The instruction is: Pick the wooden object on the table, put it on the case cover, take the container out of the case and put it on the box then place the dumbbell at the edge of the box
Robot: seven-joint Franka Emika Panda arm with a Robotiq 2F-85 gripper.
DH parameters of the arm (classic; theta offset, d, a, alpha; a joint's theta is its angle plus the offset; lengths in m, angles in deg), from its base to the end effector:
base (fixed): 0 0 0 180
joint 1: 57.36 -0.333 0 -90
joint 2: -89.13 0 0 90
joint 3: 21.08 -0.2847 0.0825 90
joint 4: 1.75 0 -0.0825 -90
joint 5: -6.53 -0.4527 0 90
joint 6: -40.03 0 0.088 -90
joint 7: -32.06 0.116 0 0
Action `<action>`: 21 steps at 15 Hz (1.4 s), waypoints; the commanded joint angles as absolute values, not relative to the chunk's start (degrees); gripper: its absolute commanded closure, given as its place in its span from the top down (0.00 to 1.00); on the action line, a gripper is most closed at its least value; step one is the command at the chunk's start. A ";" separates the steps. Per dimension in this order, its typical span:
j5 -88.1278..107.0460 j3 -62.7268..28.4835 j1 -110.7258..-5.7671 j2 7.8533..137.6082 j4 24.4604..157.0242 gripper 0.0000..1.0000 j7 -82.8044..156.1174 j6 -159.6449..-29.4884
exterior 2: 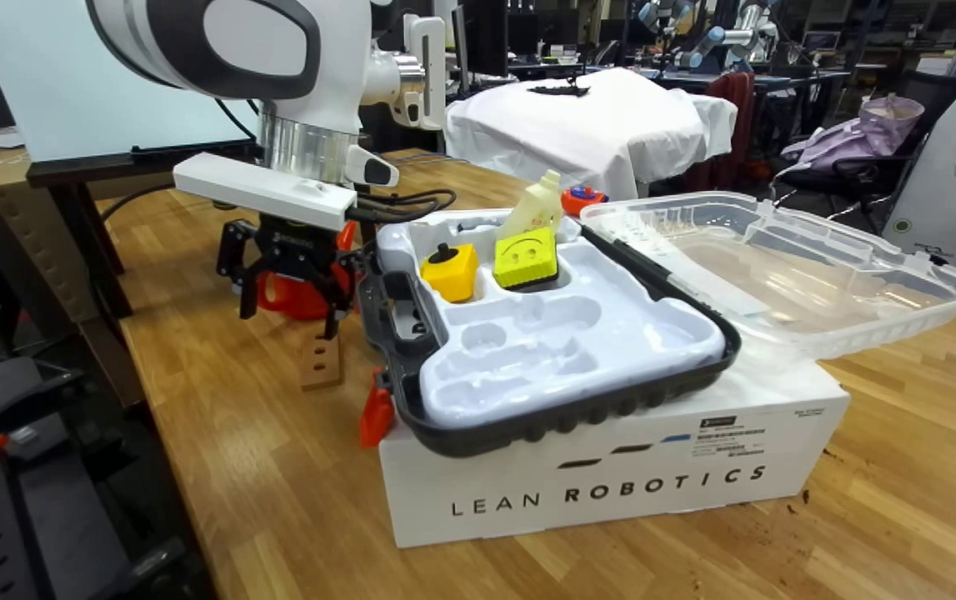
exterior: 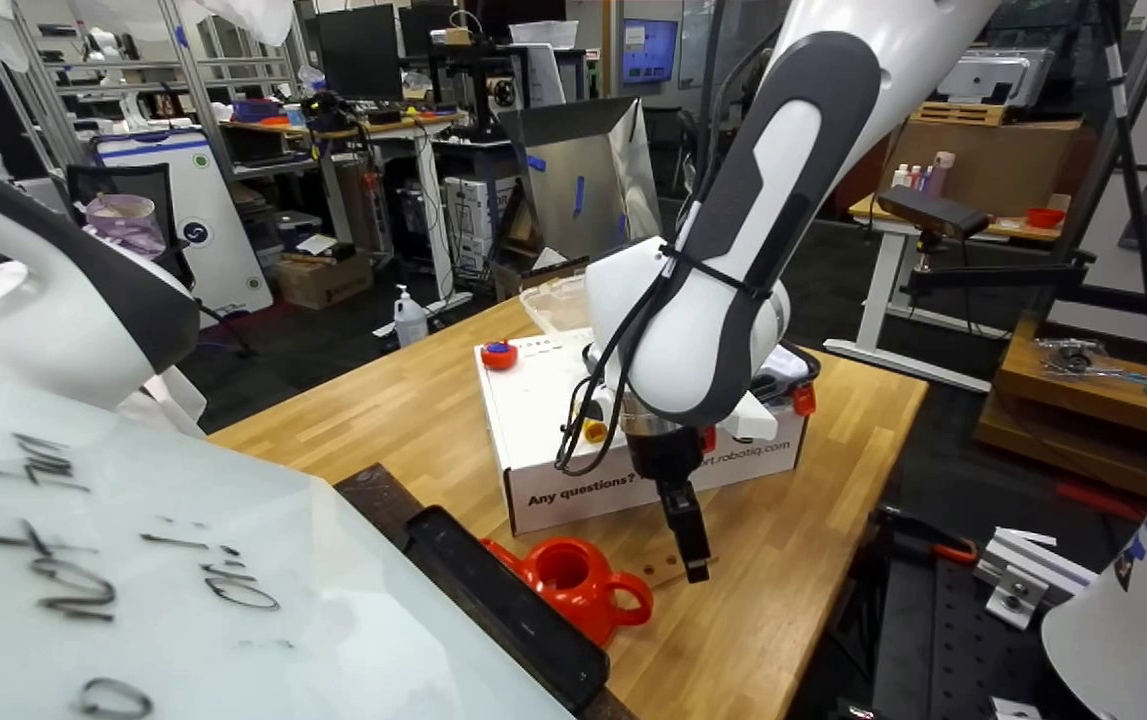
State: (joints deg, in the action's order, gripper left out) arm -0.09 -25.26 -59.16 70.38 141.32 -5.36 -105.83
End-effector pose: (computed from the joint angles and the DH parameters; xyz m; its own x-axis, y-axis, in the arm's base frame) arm 0.4393 0.0504 0.0364 0.7686 0.6125 -0.1848 0.5762 -0.7882 -0.2161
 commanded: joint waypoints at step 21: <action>14.07 -33.26 -50.74 64.75 144.42 1.00 -10.72 -127.35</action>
State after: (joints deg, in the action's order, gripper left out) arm 13.64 -30.34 -54.00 64.72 143.32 -8.92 -125.90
